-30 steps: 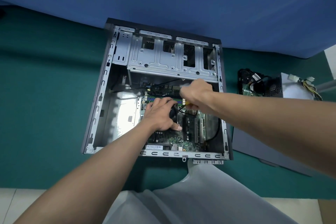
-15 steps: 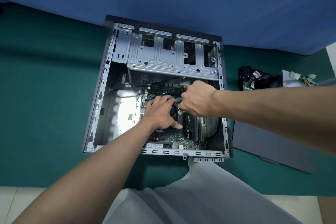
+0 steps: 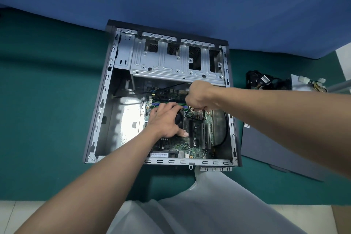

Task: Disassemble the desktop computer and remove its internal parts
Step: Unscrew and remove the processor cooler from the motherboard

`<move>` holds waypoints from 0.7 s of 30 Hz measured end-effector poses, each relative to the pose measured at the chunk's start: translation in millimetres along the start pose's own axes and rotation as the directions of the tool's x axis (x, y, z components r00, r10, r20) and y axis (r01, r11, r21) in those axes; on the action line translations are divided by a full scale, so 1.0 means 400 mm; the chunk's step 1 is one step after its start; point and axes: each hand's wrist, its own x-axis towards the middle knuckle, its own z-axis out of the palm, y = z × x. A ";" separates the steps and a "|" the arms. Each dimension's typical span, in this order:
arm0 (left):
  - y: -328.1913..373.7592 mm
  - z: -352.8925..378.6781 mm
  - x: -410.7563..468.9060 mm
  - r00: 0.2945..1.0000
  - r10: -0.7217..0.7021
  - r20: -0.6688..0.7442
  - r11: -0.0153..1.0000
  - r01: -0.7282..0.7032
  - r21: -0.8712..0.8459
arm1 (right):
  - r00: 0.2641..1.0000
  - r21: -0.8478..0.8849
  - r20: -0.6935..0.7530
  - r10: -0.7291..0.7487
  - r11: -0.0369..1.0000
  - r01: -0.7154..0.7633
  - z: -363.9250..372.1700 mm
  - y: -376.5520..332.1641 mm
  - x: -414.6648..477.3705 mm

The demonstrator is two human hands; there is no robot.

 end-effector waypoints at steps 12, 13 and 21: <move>0.000 -0.005 -0.003 1.000 0.005 0.002 1.000 -0.005 -0.002 | 0.967 -0.184 -0.003 -0.253 0.951 0.248 0.016 0.037 -0.019; -0.001 -0.004 -0.003 1.000 0.008 -0.001 1.000 -0.008 -0.005 | 0.998 0.069 0.039 -0.054 0.996 0.051 0.016 0.032 -0.010; 0.000 -0.001 -0.003 1.000 0.003 -0.001 1.000 -0.003 -0.014 | 0.991 -0.109 0.134 0.026 0.994 -0.011 0.034 0.003 -0.039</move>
